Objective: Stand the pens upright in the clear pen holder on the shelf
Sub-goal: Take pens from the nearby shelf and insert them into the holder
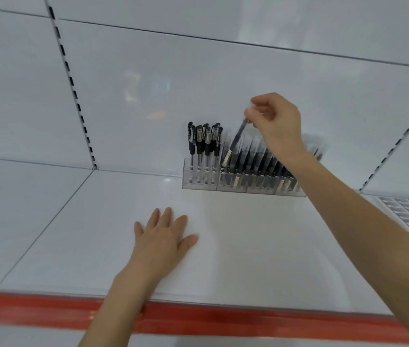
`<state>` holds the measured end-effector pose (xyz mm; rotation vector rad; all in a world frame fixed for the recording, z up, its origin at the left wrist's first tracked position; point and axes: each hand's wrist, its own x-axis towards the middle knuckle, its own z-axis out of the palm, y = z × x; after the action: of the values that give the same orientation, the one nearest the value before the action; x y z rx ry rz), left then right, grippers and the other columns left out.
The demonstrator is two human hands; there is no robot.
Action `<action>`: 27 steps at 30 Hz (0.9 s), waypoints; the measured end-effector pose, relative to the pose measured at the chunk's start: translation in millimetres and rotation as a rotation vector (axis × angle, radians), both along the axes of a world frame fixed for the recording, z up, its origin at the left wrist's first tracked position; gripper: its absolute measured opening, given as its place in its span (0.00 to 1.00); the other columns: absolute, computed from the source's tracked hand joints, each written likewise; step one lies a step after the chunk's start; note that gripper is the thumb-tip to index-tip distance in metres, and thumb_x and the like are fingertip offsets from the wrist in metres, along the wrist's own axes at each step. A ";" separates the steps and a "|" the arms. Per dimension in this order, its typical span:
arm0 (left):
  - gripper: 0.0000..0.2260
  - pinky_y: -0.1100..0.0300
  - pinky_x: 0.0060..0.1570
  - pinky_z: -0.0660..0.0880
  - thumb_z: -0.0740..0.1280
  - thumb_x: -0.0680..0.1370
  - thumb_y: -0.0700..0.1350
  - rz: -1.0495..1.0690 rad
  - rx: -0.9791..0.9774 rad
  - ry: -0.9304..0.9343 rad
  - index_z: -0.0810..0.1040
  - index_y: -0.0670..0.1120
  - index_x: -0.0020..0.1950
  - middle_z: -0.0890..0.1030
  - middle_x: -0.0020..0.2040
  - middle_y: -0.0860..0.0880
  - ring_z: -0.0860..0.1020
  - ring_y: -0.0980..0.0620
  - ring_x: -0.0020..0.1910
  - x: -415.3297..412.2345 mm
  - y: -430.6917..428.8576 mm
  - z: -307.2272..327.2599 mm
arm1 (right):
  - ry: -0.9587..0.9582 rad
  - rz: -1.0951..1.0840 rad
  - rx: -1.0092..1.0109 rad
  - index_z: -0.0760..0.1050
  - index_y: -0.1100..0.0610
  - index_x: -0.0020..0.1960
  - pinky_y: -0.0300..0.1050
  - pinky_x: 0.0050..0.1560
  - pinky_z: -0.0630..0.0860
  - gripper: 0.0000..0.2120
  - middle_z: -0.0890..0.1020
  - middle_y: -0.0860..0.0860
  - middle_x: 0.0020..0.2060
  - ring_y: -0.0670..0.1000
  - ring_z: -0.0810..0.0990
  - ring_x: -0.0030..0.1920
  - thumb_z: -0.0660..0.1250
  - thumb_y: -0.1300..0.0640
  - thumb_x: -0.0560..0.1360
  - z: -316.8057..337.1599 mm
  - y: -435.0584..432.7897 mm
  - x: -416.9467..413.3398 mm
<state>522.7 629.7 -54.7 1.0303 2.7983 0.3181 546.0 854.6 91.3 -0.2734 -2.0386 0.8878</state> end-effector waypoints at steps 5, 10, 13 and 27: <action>0.46 0.42 0.70 0.51 0.30 0.58 0.68 0.008 0.012 -0.010 0.58 0.57 0.73 0.52 0.77 0.48 0.48 0.45 0.76 0.7 0.0 -1.8 | -0.110 0.015 0.115 0.75 0.60 0.56 0.33 0.50 0.74 0.11 0.78 0.49 0.45 0.46 0.77 0.46 0.66 0.60 0.74 -7.5 -0.6 -6.9; 0.45 0.42 0.70 0.52 0.30 0.59 0.68 0.007 0.008 0.029 0.58 0.57 0.72 0.53 0.77 0.49 0.48 0.45 0.76 -0.5 1.0 -5.4 | -0.110 0.028 0.095 0.74 0.59 0.52 0.41 0.50 0.77 0.08 0.79 0.51 0.43 0.51 0.80 0.45 0.66 0.59 0.74 -7.5 -0.4 -11.0; 0.45 0.42 0.70 0.52 0.30 0.59 0.68 0.007 0.009 0.031 0.58 0.57 0.72 0.53 0.77 0.49 0.48 0.45 0.76 -0.5 1.0 -6.6 | -0.100 0.040 0.105 0.75 0.61 0.52 0.31 0.48 0.75 0.08 0.78 0.49 0.43 0.46 0.78 0.44 0.66 0.60 0.74 -13.4 -2.7 -14.8; 0.45 0.42 0.70 0.51 0.31 0.60 0.68 0.010 0.034 0.026 0.59 0.56 0.72 0.53 0.77 0.49 0.48 0.45 0.76 -1.0 1.0 -7.6 | -0.075 0.052 0.113 0.76 0.62 0.49 0.26 0.44 0.72 0.05 0.79 0.50 0.41 0.40 0.76 0.39 0.66 0.61 0.74 -9.2 -0.3 -16.3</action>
<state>521.8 630.7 -62.4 1.0351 2.8318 0.3575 529.7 854.3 82.1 -0.1942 -2.1653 0.8011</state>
